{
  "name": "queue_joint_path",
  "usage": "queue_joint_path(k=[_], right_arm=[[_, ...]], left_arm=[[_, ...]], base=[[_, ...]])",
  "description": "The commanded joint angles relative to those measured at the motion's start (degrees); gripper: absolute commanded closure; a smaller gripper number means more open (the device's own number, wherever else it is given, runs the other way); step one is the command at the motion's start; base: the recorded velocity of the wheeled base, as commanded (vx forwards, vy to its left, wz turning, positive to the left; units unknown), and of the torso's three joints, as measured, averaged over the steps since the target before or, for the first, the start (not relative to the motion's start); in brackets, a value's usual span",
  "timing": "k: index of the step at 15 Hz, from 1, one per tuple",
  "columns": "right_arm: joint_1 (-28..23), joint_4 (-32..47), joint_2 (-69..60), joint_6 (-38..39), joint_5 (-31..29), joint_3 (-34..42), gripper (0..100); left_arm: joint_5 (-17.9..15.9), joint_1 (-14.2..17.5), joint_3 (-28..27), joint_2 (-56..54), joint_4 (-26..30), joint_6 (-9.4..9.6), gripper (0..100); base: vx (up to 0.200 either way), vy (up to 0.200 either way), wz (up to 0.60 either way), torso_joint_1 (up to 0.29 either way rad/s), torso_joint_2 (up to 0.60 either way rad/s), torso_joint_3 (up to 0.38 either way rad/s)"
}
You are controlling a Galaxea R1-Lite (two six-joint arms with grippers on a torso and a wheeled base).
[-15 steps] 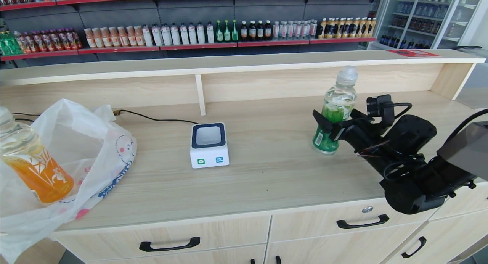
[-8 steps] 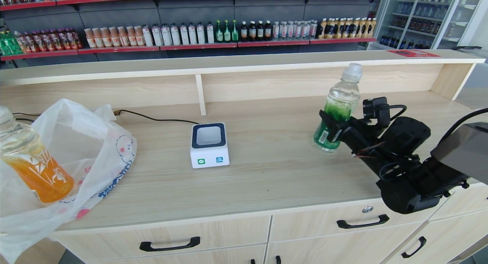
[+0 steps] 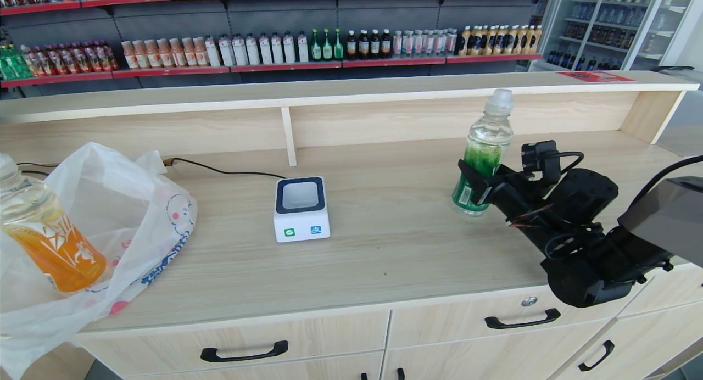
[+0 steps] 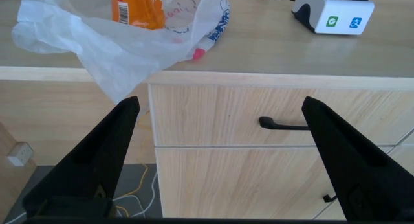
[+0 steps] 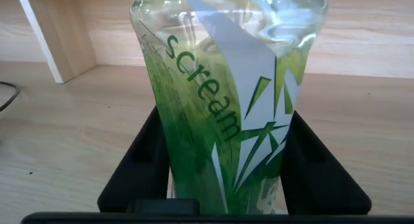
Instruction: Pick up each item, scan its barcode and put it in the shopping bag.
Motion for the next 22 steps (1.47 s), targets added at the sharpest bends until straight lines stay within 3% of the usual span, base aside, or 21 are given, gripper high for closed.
queue_joint_path(k=[1, 18, 22], right_arm=[[0.03, -0.09, 0.12, -0.02, 0.06, -0.1, 100], [0.38, -0.09, -4.19, -0.11, -0.03, -1.16, 100], [0.38, -0.09, -10.95, -0.2, -0.03, 4.55, 100]], left_arm=[[0.02, -0.05, 0.0, -0.02, -0.01, -0.02, 0], [0.02, -0.05, 0.0, -0.02, -0.01, -0.02, 0], [0.02, 0.04, 0.0, -0.02, -0.01, -0.02, 0]], base=[[0.0, 0.0, 0.0, 0.0, 0.0, 0.0], [0.0, 0.0, 0.0, 0.0, 0.0, 0.0], [0.0, 0.0, 0.0, 0.0, 0.0, 0.0]])
